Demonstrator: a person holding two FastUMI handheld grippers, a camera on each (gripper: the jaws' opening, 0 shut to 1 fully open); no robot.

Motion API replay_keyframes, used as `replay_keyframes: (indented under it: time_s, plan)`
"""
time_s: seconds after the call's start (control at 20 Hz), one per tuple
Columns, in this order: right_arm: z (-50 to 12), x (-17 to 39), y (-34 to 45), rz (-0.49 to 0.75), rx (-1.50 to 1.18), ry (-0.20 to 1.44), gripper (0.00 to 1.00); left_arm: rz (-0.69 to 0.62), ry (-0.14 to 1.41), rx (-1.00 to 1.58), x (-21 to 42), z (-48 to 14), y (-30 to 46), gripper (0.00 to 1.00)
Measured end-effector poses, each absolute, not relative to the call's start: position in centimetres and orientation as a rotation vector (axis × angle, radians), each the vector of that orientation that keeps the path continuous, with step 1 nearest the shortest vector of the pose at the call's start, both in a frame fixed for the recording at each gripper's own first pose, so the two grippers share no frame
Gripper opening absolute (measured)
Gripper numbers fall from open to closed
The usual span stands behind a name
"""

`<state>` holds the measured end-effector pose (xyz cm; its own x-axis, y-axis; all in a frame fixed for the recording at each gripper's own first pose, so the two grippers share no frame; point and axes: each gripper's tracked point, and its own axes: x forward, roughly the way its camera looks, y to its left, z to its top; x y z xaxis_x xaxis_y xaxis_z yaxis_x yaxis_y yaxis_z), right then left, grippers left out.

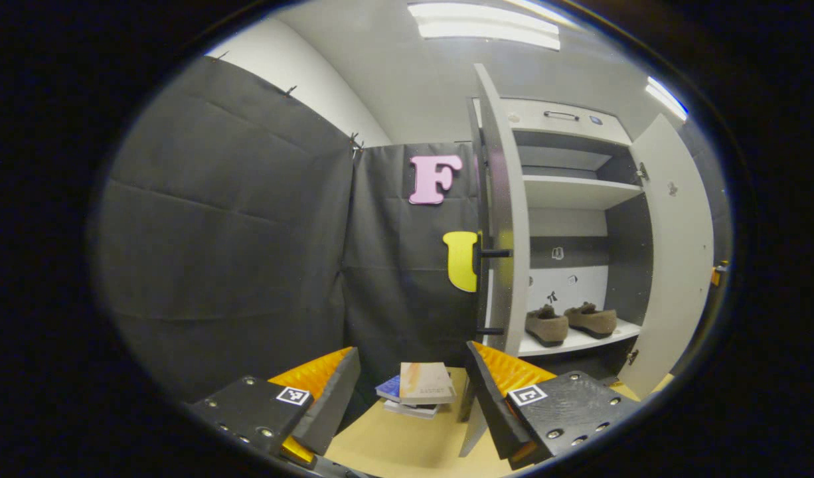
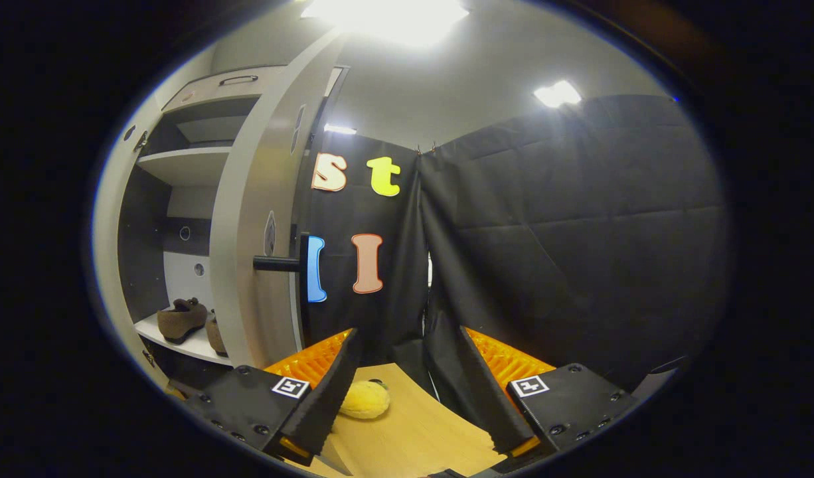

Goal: Grab one shoe with the right hand and put it into the shoe cabinet, grab the other shoe with the left hand and put it into the shoe cabinet; then close the right door with the right hand and the left door with the left hand.

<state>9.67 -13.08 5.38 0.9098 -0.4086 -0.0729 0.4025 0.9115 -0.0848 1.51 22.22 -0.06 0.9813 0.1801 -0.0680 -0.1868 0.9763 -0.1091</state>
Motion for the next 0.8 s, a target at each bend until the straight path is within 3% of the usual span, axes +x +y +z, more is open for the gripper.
replay_keyframes:
  time_s: [0.45, 0.55, 0.8]
  plan:
    - [5.3, 9.3, -6.3, -0.360, -0.046, 0.085, 0.94, 0.157, 0.078, -0.160, 4.5, -2.7, 25.7, 0.92]
    - [5.3, 9.7, -3.8, -0.317, -0.041, 0.078, 0.91, 0.150, 0.075, -0.158, 5.1, -2.7, 26.0, 0.94]
    - [4.5, 11.7, 2.7, -0.157, -0.004, 0.095, 0.94, 0.137, 0.079, -0.175, 5.4, -3.2, 26.7, 0.92]
